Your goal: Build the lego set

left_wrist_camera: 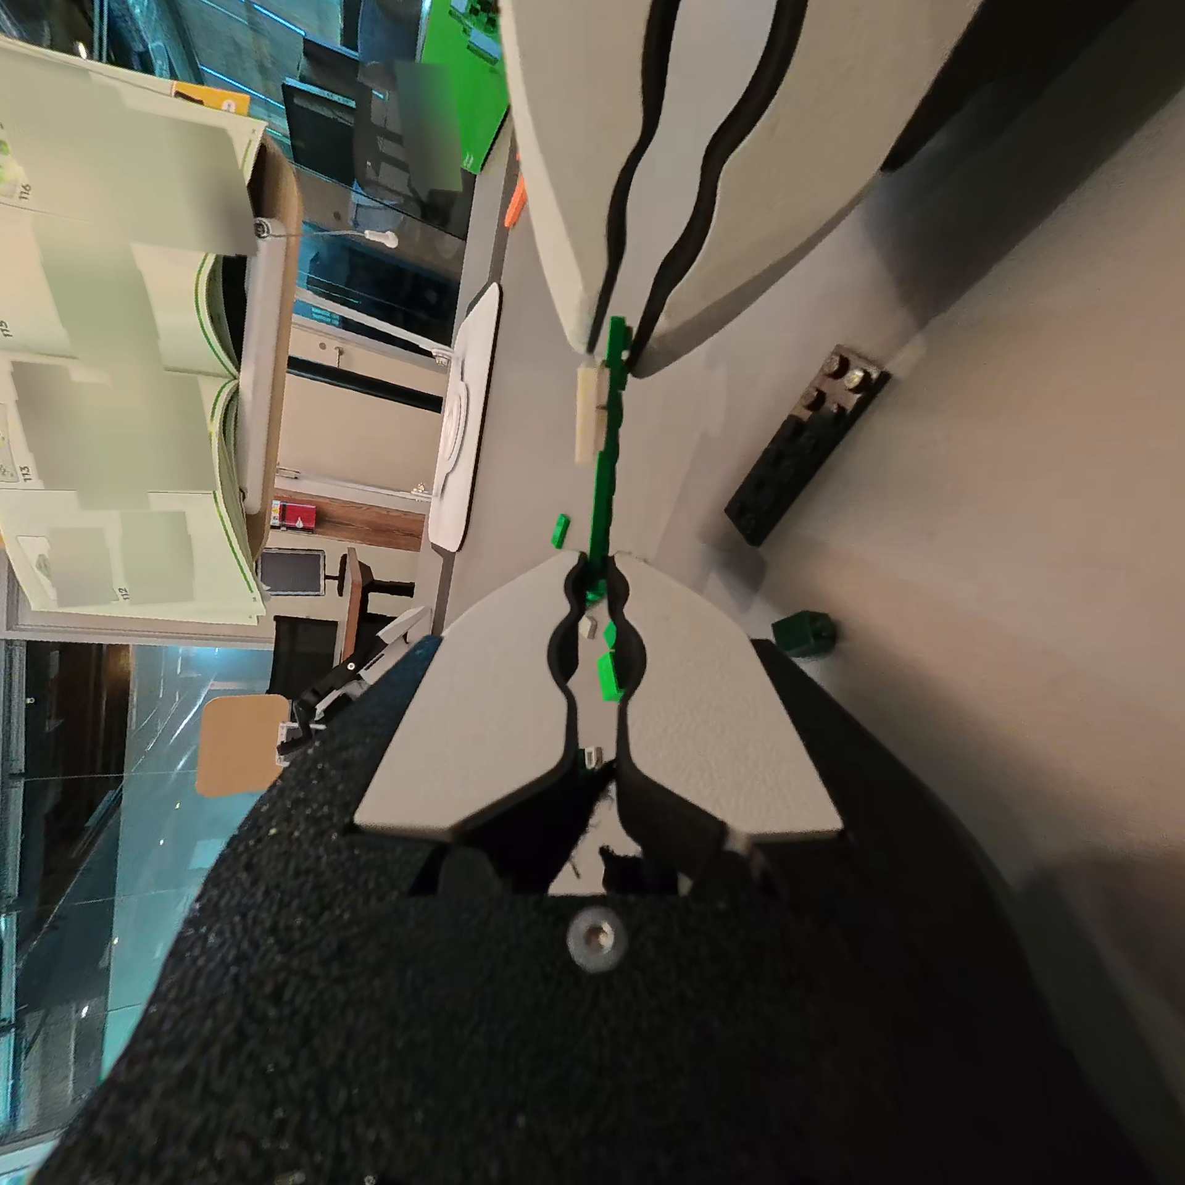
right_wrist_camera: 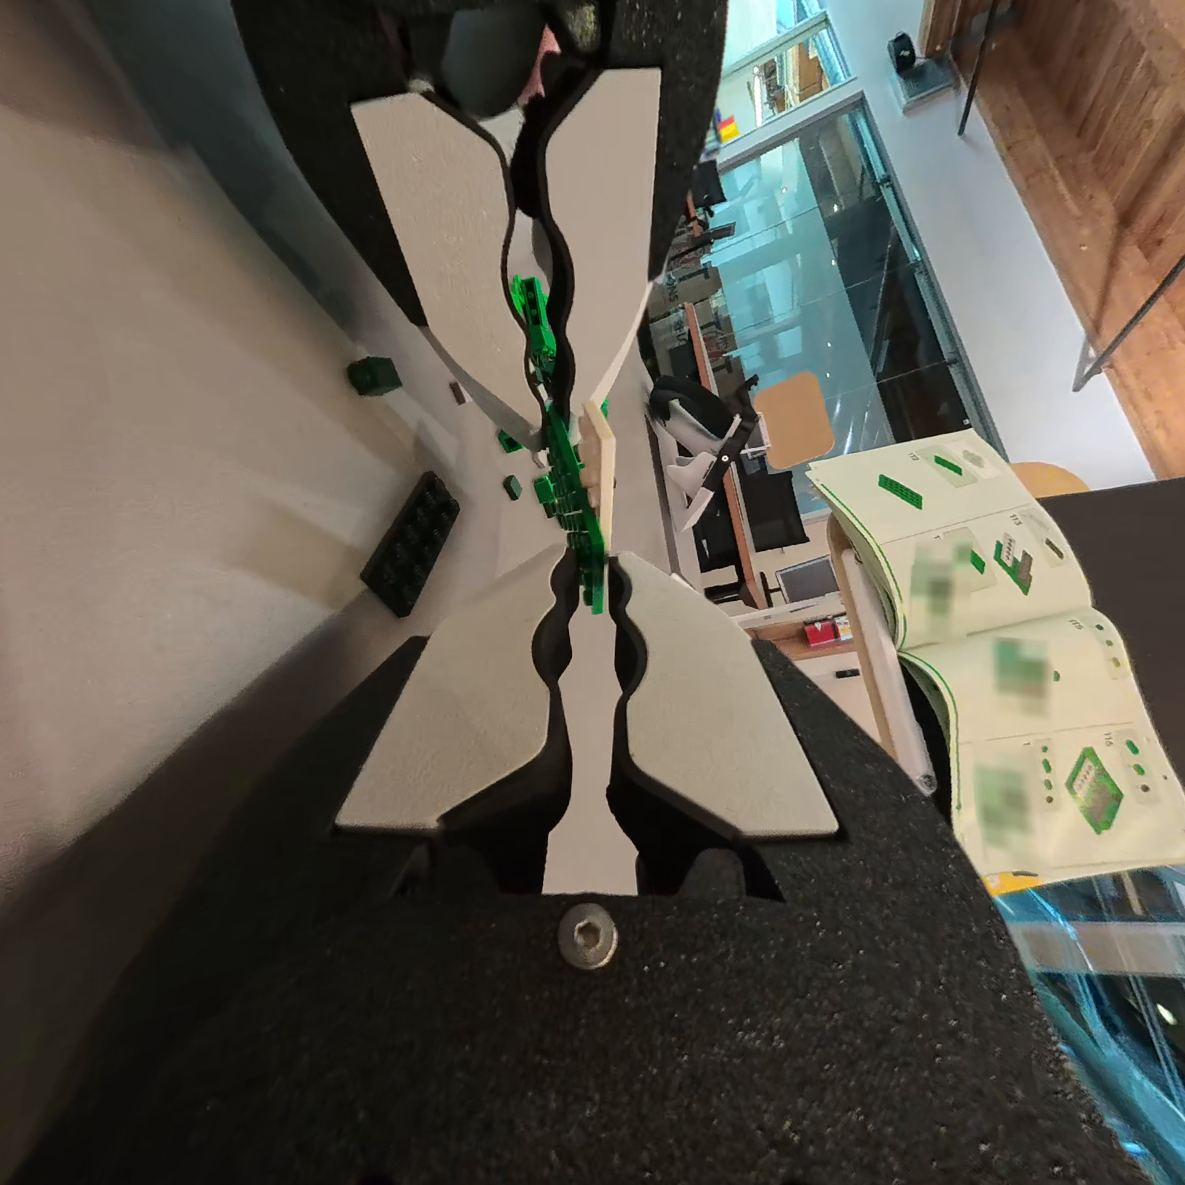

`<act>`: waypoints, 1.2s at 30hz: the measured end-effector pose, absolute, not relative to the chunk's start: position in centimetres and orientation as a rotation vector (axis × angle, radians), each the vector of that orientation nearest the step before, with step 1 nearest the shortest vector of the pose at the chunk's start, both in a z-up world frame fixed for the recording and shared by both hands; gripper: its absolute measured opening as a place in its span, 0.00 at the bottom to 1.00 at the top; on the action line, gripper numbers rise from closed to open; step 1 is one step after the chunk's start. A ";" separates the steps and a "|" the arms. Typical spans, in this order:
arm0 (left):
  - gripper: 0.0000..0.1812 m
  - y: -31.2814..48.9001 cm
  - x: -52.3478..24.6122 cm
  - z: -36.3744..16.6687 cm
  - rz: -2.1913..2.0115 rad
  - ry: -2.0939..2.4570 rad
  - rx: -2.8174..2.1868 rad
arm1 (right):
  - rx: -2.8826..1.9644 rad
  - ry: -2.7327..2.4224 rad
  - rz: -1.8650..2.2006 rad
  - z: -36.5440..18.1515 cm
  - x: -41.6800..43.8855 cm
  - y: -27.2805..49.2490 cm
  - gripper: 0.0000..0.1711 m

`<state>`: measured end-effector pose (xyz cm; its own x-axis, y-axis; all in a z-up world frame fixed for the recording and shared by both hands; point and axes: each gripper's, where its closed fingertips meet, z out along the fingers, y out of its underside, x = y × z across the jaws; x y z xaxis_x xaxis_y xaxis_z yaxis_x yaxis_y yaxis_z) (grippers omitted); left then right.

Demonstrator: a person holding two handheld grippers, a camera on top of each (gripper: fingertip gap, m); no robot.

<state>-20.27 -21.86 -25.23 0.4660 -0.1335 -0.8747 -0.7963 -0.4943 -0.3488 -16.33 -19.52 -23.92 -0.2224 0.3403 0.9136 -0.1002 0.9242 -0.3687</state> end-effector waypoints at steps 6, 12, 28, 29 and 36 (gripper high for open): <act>0.17 -22.5 -21.2 -24.6 1.011 0.731 -1.939 | -0.161 -1.785 0.323 -24.4 -16.3 -17.5 0.03; 0.12 -26.9 -28.1 -21.5 0.966 0.354 -2.024 | -0.026 -1.825 0.149 -25.5 -16.0 -14.5 0.03; 0.16 -27.7 -38.9 -26.5 0.219 0.016 -2.476 | -0.221 -1.773 0.263 -25.2 -16.8 -12.9 0.03; 0.17 -27.6 -39.1 -26.7 0.172 0.015 -2.508 | -0.223 -1.777 0.263 -25.3 -16.8 -12.9 0.03; 0.19 -27.5 -39.5 -28.7 0.034 0.059 -2.689 | -0.233 -1.789 0.276 -25.4 -16.8 -12.8 0.03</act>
